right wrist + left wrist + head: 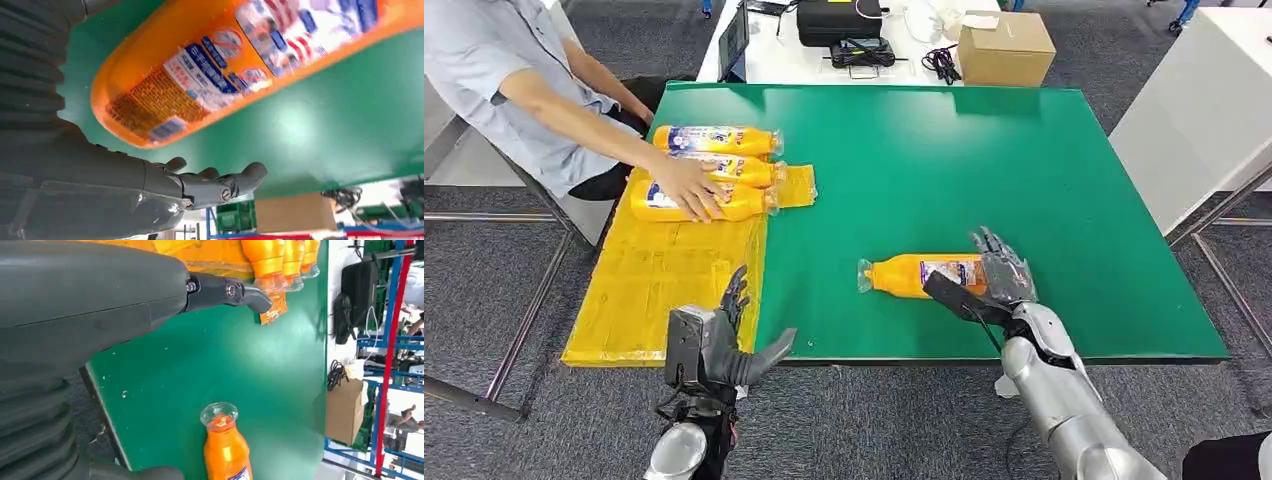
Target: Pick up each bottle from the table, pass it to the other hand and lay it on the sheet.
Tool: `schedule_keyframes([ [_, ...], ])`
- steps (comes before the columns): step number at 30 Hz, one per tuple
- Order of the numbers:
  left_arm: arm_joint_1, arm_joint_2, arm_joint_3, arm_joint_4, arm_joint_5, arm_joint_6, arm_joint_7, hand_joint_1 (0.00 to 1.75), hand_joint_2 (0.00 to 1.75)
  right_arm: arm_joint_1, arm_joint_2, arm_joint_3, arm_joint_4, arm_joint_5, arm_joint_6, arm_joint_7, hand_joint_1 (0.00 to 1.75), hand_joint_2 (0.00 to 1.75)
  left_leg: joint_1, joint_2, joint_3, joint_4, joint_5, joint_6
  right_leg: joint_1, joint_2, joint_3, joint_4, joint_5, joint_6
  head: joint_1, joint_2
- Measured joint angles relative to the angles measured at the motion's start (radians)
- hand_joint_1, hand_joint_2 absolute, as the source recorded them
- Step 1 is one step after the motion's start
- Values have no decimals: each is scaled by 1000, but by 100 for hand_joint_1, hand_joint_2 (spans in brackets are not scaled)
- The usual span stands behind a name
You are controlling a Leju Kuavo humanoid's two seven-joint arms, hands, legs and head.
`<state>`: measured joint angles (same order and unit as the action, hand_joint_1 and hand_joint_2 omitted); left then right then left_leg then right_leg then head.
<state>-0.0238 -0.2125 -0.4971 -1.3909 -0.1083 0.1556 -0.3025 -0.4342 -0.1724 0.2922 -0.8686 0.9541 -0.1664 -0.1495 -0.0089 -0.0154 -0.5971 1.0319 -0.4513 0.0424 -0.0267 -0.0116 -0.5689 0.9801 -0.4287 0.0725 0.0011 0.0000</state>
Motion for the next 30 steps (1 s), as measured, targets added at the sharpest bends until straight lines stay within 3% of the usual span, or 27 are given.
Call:
schedule_keyframes([
  [14,-18,2,-9,29,9,-18,9,0,175,-57,-21,27,112,-14,56,-7,0,175,0,0,0,0,0,0,0,0,0,0,0,0,0,0],
  [15,-18,2,-10,29,9,-18,9,0,175,-60,-22,28,116,-14,57,-7,155,175,0,0,0,0,0,0,0,0,0,0,0,0,0,0],
  [16,-18,2,-11,30,10,-18,9,0,175,-62,-23,31,120,-14,59,-8,175,175,0,0,0,0,0,0,0,0,0,0,0,0,0,0],
  [22,-32,3,-16,39,17,-34,8,0,175,-107,-44,61,165,-23,147,-40,175,175,0,0,1,0,0,1,0,0,1,0,0,0,0,0],
  [30,-36,3,-16,46,18,-37,6,0,175,-133,-57,76,191,-24,156,-46,175,175,0,0,1,0,0,1,0,0,1,0,0,1,0,0],
])
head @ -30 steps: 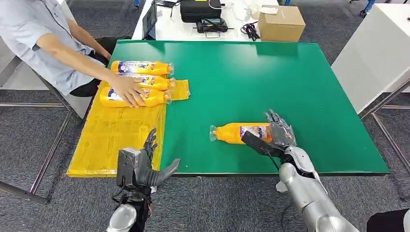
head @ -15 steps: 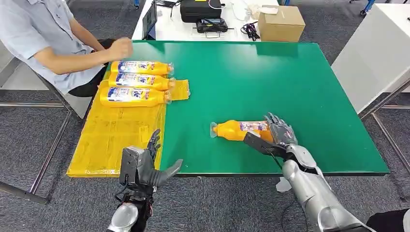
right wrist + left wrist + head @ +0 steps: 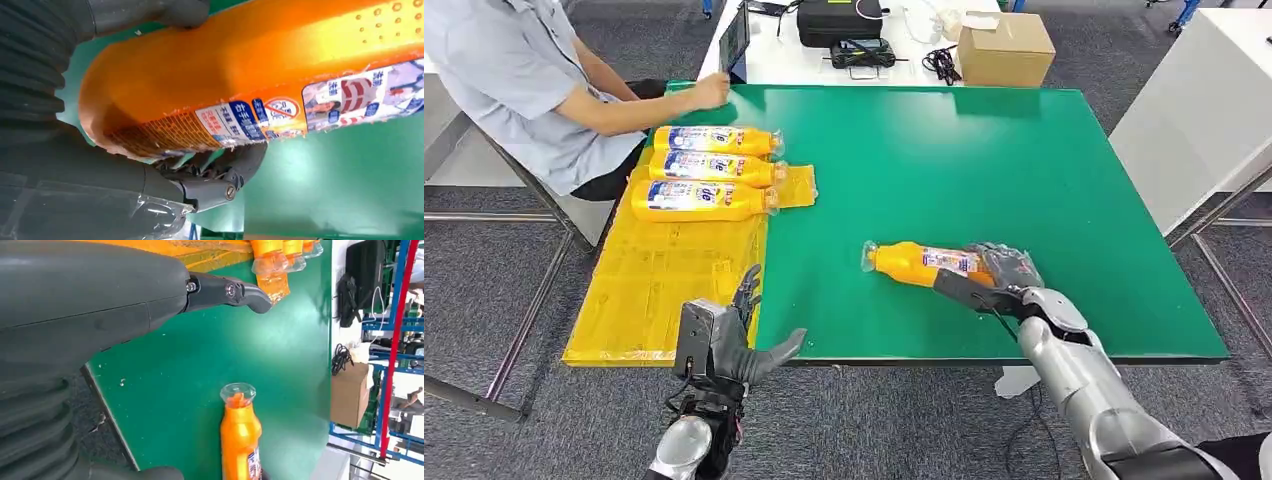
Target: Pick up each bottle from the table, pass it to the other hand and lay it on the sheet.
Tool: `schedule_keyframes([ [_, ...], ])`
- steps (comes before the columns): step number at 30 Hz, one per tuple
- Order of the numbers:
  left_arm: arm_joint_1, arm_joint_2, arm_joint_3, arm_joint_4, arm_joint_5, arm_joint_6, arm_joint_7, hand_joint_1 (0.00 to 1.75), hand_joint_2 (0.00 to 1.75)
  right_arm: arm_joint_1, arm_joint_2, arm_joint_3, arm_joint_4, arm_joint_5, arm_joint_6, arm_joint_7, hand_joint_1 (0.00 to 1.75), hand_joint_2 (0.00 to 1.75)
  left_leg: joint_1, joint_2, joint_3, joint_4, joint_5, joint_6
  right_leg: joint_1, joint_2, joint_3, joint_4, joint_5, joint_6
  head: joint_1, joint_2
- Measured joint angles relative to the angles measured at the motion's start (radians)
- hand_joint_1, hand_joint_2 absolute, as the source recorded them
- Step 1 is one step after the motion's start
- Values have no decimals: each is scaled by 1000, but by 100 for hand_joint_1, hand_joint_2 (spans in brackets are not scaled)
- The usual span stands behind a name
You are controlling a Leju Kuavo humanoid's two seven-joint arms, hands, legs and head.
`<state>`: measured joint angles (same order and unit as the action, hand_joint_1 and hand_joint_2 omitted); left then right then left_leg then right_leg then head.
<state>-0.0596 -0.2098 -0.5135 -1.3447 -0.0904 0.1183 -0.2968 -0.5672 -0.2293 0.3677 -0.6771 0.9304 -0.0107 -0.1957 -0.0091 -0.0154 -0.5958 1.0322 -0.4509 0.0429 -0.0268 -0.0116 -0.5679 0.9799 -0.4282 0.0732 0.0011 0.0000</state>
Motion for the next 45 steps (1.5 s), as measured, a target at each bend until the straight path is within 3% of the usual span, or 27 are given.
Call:
schedule_keyframes([
  [21,-27,0,0,22,10,-9,-18,0,175,-30,-21,34,66,-59,17,-50,175,175,0,0,2,0,0,0,0,0,2,0,0,0,0,0],
  [29,-30,-24,12,24,124,78,-98,0,175,34,-23,-37,14,-395,131,-235,175,175,0,1,5,0,0,0,0,1,5,0,0,0,0,0],
  [35,-28,-40,20,24,167,74,-98,0,175,88,-8,-74,-57,-446,164,-246,175,175,0,4,6,0,-1,0,0,3,5,0,0,0,0,0],
  [45,-8,-42,39,26,470,-45,-40,0,175,168,59,-128,-266,-664,240,-246,175,175,0,1,3,0,0,0,0,2,3,0,0,0,0,0],
])
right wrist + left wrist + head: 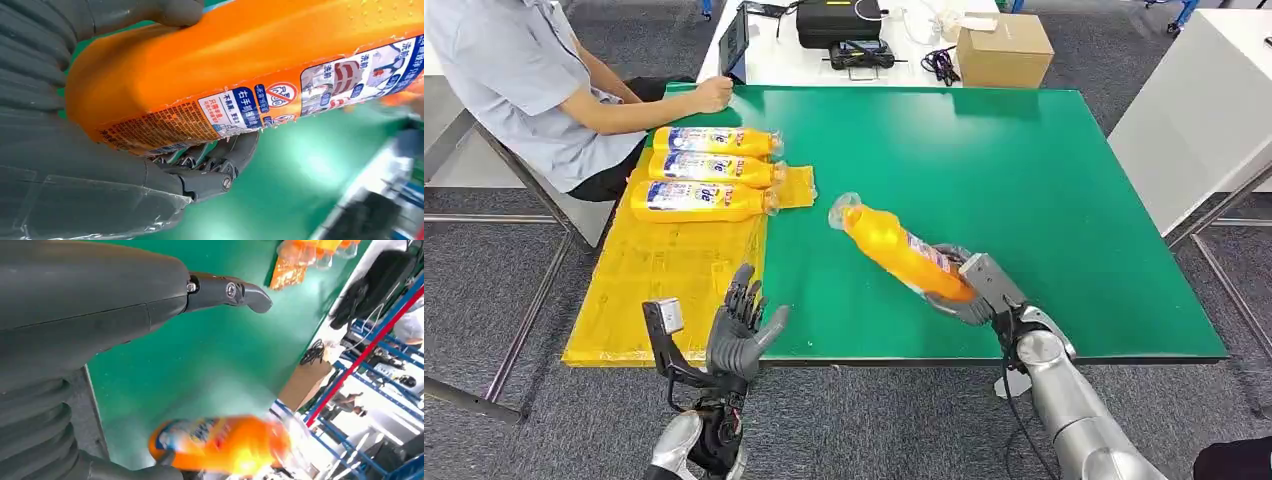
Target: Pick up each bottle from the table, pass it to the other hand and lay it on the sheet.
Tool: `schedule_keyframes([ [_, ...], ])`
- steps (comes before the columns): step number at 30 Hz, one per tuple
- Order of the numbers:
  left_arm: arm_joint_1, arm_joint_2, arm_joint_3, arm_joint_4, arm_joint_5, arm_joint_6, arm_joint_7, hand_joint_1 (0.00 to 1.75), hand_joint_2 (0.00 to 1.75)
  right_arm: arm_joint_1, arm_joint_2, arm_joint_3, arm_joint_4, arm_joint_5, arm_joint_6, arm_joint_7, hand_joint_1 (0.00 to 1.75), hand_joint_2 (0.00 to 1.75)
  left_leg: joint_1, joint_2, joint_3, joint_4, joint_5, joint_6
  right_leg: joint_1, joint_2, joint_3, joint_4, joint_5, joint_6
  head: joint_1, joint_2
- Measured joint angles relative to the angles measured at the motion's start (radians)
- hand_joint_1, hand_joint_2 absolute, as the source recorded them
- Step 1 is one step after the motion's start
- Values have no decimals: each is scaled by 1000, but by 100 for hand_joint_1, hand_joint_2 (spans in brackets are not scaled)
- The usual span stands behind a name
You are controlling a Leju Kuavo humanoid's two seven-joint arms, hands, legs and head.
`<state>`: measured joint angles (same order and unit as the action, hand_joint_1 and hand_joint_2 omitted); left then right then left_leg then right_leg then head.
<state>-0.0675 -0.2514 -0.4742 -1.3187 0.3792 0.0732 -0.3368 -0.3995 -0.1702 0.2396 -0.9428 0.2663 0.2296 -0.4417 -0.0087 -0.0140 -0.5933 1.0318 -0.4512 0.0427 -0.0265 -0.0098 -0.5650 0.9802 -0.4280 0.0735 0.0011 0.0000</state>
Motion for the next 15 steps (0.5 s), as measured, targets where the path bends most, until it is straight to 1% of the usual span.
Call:
schedule_keyframes([
  [4,3,0,9,1,16,8,-2,0,175,17,18,-7,-76,-33,-4,8,175,175,0,1,-1,0,0,0,0,1,-2,0,0,0,0,0],
  [6,4,2,12,5,54,-36,14,0,175,18,28,-7,-96,-41,-2,10,175,175,0,1,-2,0,0,0,0,0,-2,0,0,0,0,0],
  [7,3,4,12,8,60,-63,18,0,175,17,35,-7,-102,-43,3,10,175,175,0,1,-2,0,0,0,0,1,-2,0,0,0,0,0],
  [8,2,6,12,11,60,-80,19,0,175,17,42,-6,-106,-43,10,10,171,175,0,1,-2,0,0,0,0,1,-2,0,0,0,0,0],
  [9,-3,10,11,16,57,-95,19,0,175,16,53,-2,-109,-43,16,8,173,175,0,1,-2,0,0,0,0,1,-2,0,0,0,0,0],
  [12,-22,17,11,37,30,-99,22,0,175,12,73,19,-114,-42,25,0,175,175,0,1,-2,0,0,0,0,1,-2,0,0,0,0,0],
  [13,-28,19,9,48,18,-99,23,0,175,10,79,27,-114,-43,33,-3,169,175,0,1,-2,0,0,0,0,1,-2,0,0,0,0,0],
  [14,-32,20,8,58,6,-100,19,0,175,8,89,39,-114,-49,37,-4,168,175,0,1,-2,0,0,0,0,1,-3,0,0,0,0,0],
  [15,-38,20,5,68,-8,-101,11,0,175,6,96,47,-114,-55,42,-4,171,175,0,1,-2,0,0,0,0,1,-3,0,0,0,0,0],
])
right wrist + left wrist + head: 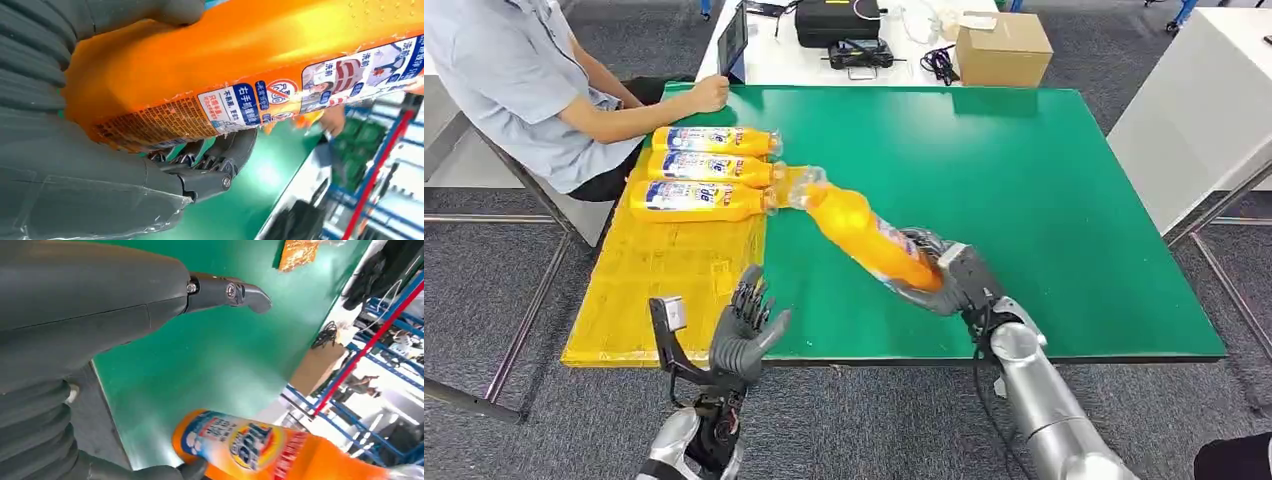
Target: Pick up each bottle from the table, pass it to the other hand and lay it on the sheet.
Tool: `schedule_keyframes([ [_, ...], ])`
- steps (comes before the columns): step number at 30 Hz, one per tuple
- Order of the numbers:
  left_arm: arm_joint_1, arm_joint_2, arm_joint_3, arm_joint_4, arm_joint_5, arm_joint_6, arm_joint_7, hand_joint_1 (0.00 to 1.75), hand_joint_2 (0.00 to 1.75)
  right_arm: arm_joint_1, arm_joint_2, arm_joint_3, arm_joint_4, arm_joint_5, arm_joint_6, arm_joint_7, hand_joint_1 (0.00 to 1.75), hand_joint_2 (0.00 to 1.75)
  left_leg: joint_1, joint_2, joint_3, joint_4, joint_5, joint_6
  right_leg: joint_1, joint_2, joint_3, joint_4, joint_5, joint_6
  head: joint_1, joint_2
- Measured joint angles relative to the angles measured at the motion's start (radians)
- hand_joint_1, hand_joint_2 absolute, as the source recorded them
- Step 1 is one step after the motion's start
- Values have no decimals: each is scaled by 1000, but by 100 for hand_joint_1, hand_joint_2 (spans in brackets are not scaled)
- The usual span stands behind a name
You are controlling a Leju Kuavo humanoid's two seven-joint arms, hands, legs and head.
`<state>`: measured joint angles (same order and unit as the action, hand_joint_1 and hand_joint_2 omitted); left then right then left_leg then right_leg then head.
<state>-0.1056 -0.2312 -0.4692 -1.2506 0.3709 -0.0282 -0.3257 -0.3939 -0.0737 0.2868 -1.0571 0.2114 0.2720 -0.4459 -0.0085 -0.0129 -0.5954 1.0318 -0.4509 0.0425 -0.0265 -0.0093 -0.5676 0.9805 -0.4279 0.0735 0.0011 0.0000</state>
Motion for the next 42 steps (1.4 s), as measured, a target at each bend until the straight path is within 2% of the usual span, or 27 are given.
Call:
schedule_keyframes([
  [8,-80,18,-27,39,-203,-39,-99,0,175,-29,36,93,18,-35,55,-13,175,175,0,0,-1,0,0,0,0,0,-1,0,0,0,0,0],
  [18,-101,25,-30,44,-215,-44,-106,0,175,-37,44,116,30,-37,60,-17,175,175,0,0,-1,0,0,0,0,0,-1,0,0,0,0,0],
  [22,-119,26,-44,46,-338,2,-142,0,175,-52,47,153,52,-49,79,-27,175,175,0,0,-1,0,0,0,0,0,-1,0,0,0,0,0],
  [32,-122,11,-35,48,-210,-105,-125,0,175,-71,53,197,105,-56,74,-39,175,175,0,0,-1,0,0,0,0,0,-1,0,0,0,0,0],
  [42,-122,-1,-19,49,-176,-106,-117,0,175,-74,60,216,133,-50,56,-39,175,175,0,0,-2,0,0,0,0,0,-1,0,0,0,0,0],
])
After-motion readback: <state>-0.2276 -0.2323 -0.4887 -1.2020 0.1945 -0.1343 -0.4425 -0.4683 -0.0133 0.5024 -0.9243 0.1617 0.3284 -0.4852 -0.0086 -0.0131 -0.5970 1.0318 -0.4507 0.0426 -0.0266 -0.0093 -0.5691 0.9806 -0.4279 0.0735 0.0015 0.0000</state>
